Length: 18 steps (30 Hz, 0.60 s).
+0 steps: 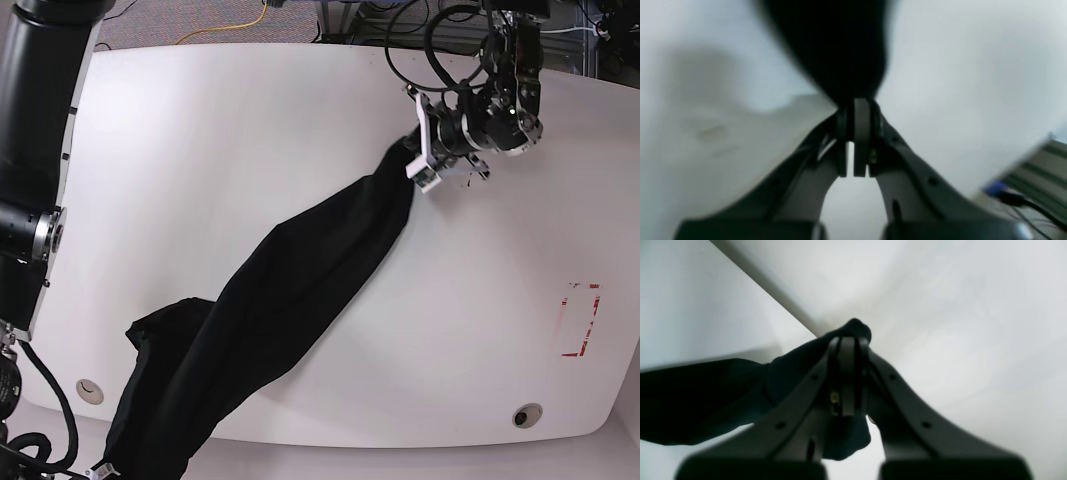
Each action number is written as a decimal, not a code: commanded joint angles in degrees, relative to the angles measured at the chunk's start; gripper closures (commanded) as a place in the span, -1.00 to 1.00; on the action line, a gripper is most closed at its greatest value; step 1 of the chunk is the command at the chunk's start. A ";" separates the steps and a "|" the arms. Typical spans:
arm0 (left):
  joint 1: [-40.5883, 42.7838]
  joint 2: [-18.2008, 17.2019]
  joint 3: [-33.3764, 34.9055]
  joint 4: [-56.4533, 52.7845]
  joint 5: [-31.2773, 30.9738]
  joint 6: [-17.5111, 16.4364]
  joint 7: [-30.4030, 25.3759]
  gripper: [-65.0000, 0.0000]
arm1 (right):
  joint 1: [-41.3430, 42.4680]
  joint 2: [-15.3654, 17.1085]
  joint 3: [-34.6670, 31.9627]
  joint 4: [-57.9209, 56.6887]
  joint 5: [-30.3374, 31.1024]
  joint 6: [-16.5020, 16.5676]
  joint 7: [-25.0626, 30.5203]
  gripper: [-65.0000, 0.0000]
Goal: Layout the t-shirt on the table in an organized manner, then fold the t-shirt properly
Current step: 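Pull the shirt end with the left gripper away from the right gripper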
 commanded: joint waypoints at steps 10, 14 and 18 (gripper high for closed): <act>1.29 -11.64 12.19 2.03 -0.24 -0.08 -0.29 1.00 | 2.36 0.54 0.48 0.73 0.43 -0.12 1.75 1.00; 0.94 -11.81 8.05 1.94 -0.16 -0.08 -0.29 1.00 | 2.36 0.54 0.48 0.73 0.43 -0.12 1.75 1.00; -1.25 -11.64 3.83 1.94 -0.24 -0.08 -0.02 0.95 | 2.36 0.54 0.48 0.73 0.43 -0.12 1.75 1.00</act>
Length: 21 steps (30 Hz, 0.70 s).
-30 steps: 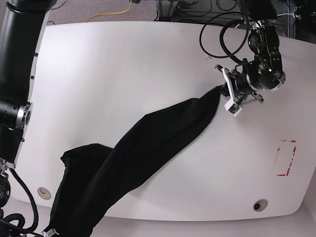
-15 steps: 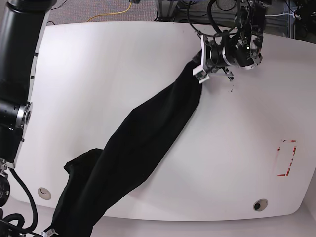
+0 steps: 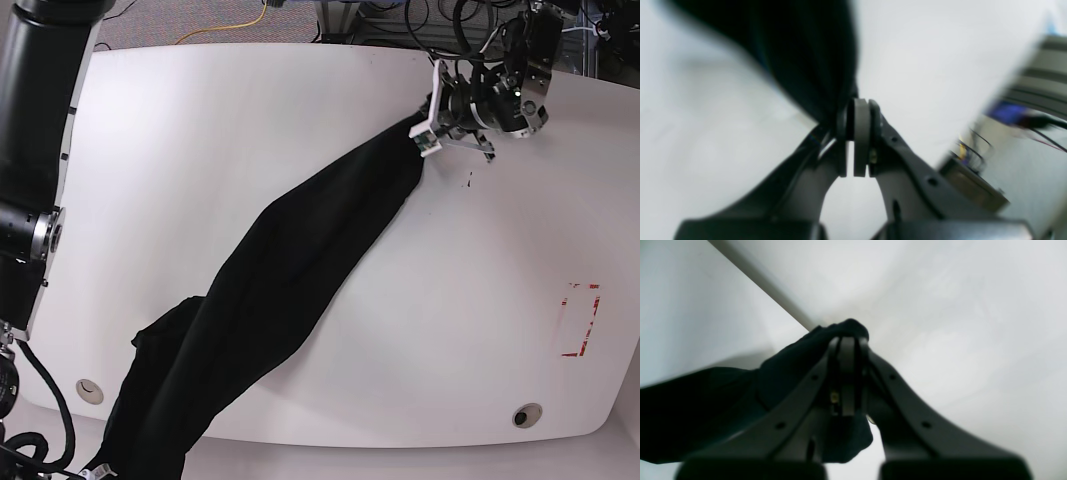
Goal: Layout the t-shirt on the table in an organized manner, then fold the t-shirt properly
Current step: 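Pull the shirt end with the left gripper away from the right gripper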
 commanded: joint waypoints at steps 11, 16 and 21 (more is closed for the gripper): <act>-8.86 -0.69 -4.18 1.00 -0.48 0.05 5.43 0.01 | 2.33 -0.05 0.41 0.77 0.43 -0.10 1.53 1.00; -11.67 -0.43 -4.01 1.00 -0.48 0.05 11.06 -0.13 | 2.33 -0.14 0.41 0.77 0.43 -0.10 1.53 1.00; -14.39 -0.34 -4.36 1.35 -0.48 0.05 12.20 -0.13 | 2.33 -0.14 0.41 0.77 0.43 -0.10 1.53 1.00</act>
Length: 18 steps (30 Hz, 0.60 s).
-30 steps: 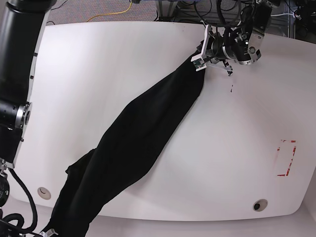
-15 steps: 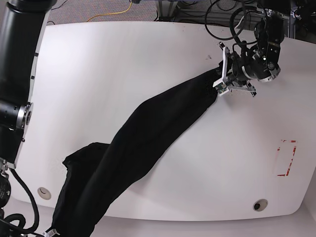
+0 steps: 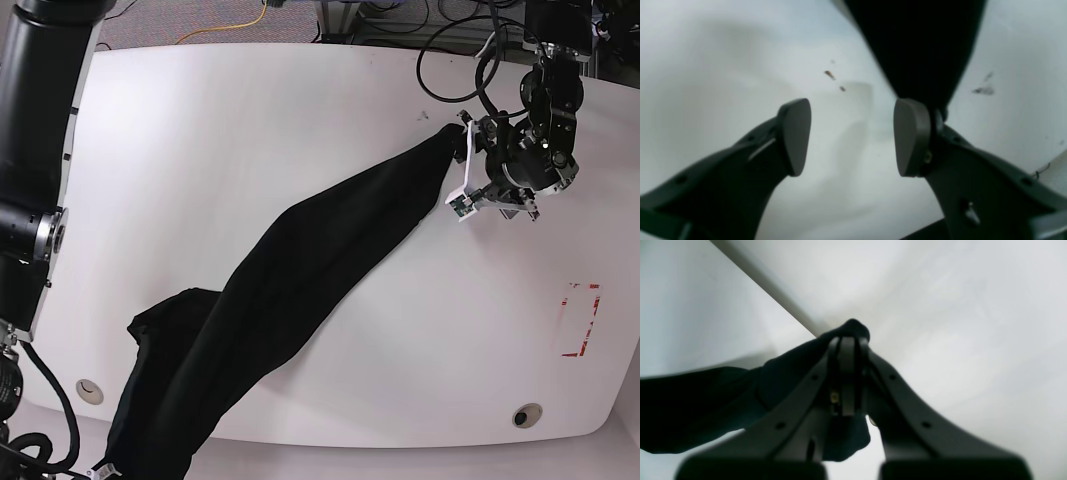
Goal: Layout the t-shirt on the table in an organized manner, then fold the t-shirt properly
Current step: 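Pull the shirt end with the left gripper away from the right gripper, then swing the held shirt end with the left gripper across the table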
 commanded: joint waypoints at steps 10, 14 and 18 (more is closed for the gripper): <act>-13.19 7.95 -5.92 -2.18 0.20 -0.08 -0.39 -0.13 | 2.38 0.41 0.52 0.73 0.51 -0.10 1.55 1.00; -18.99 11.64 -6.01 -8.95 0.20 -0.08 -0.57 -0.13 | 2.38 0.32 0.52 0.73 0.51 -0.10 1.55 1.00; -23.30 14.81 -6.01 -17.83 0.11 -0.08 -4.08 -0.13 | 2.38 0.32 0.52 0.73 0.60 -0.10 1.55 1.00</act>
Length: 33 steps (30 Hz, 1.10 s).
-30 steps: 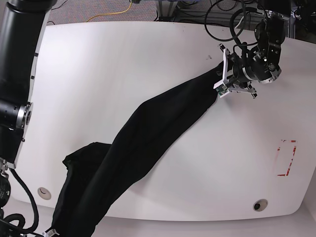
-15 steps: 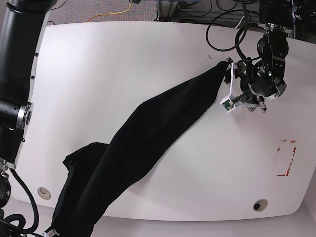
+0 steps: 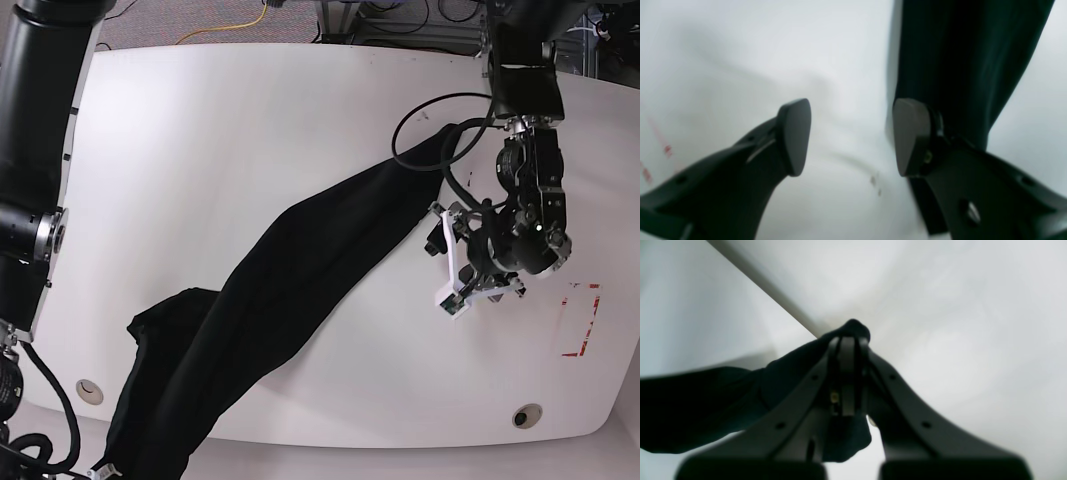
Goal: Layout the t-shirt on the table in an organized manner, then fold the t-shirt properly
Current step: 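Swing the held shirt end with the left gripper across the table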
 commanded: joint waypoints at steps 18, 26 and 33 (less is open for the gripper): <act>-11.37 8.29 0.00 -40.00 -0.70 -0.06 -25.96 -0.14 | 2.36 -0.80 3.71 0.79 0.60 -0.07 1.68 1.00; -13.30 10.57 0.09 -48.18 -0.61 -0.06 -29.03 -0.13 | 2.36 -0.80 3.53 0.79 0.60 -0.07 1.68 1.00; -12.07 12.68 0.18 -48.36 -0.53 -0.06 -28.77 0.06 | 2.36 -0.89 3.53 0.79 0.60 -0.07 1.68 1.00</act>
